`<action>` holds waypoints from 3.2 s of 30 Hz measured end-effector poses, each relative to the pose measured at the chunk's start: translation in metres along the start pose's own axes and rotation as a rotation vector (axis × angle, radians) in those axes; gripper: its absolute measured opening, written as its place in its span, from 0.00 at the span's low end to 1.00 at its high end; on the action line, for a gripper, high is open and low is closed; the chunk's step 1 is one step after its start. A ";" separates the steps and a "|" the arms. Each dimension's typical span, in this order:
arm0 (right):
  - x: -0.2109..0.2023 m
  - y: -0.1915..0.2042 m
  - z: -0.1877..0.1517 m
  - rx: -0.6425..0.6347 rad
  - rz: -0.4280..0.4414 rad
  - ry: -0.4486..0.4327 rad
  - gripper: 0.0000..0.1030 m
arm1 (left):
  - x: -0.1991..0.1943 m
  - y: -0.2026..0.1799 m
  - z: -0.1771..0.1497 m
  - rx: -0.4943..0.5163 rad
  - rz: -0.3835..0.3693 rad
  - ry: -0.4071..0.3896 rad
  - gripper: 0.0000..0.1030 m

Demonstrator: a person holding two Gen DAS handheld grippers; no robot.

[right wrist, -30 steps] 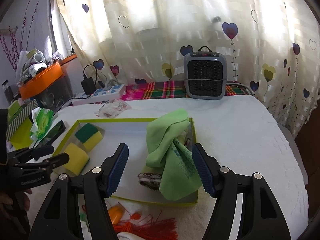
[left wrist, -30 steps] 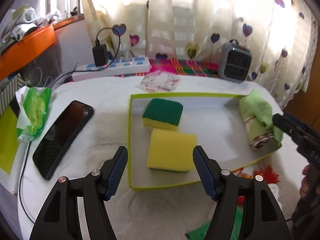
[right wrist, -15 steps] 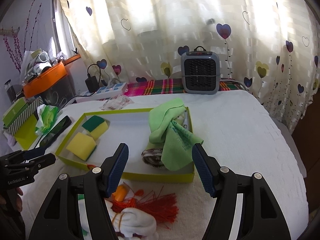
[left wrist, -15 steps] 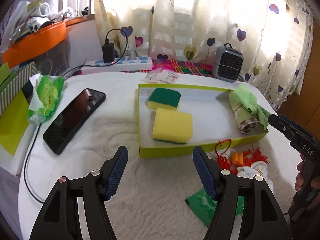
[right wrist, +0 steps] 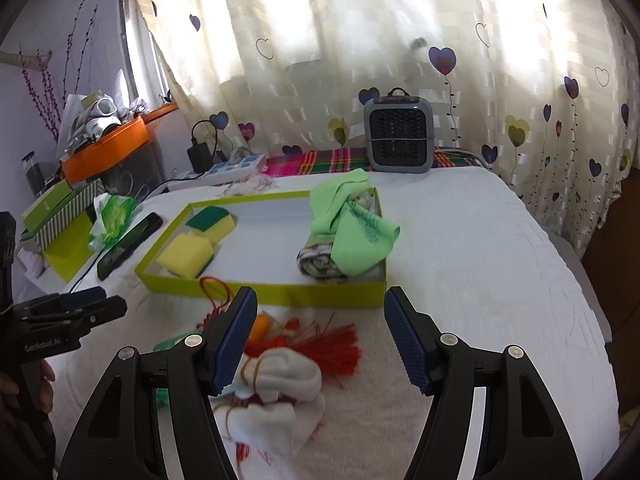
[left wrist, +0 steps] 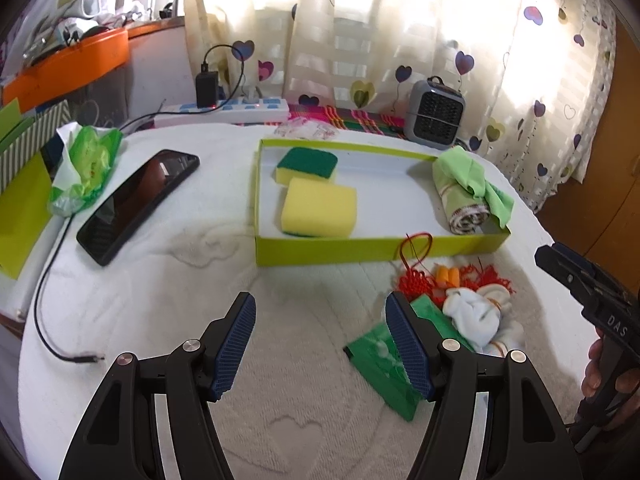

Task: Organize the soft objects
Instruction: 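Move both open grippers back toward the green packet and white socks beside the box, then grasp the green tea packet with the left gripper while the right gripper grasps the white socks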

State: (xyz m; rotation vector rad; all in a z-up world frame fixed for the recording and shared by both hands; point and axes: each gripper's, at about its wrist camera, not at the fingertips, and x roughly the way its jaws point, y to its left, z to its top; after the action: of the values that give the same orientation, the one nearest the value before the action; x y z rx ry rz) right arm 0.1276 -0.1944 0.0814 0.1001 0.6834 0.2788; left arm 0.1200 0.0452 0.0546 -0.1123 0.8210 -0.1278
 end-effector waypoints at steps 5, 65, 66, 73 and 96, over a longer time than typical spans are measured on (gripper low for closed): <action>-0.004 0.002 -0.014 0.008 0.029 0.027 0.65 | -0.001 0.001 -0.008 -0.010 -0.014 0.009 0.66; 0.016 0.058 -0.055 -0.529 0.217 0.255 0.60 | 0.029 -0.074 -0.043 0.540 -0.059 0.140 0.66; 0.016 0.057 -0.056 -0.529 0.219 0.255 0.60 | 0.030 -0.074 -0.042 0.539 -0.057 0.141 0.66; 0.019 0.056 -0.056 -0.513 0.229 0.257 0.60 | 0.032 -0.067 -0.040 0.471 -0.094 0.135 0.65; 0.019 0.054 -0.057 -0.495 0.240 0.251 0.60 | 0.031 -0.037 -0.028 0.246 -0.275 0.123 0.51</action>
State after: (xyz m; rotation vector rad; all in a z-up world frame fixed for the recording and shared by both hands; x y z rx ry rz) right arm 0.0935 -0.1372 0.0359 -0.3332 0.8338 0.6911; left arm 0.1174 0.0028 0.0185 0.0159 0.9036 -0.4968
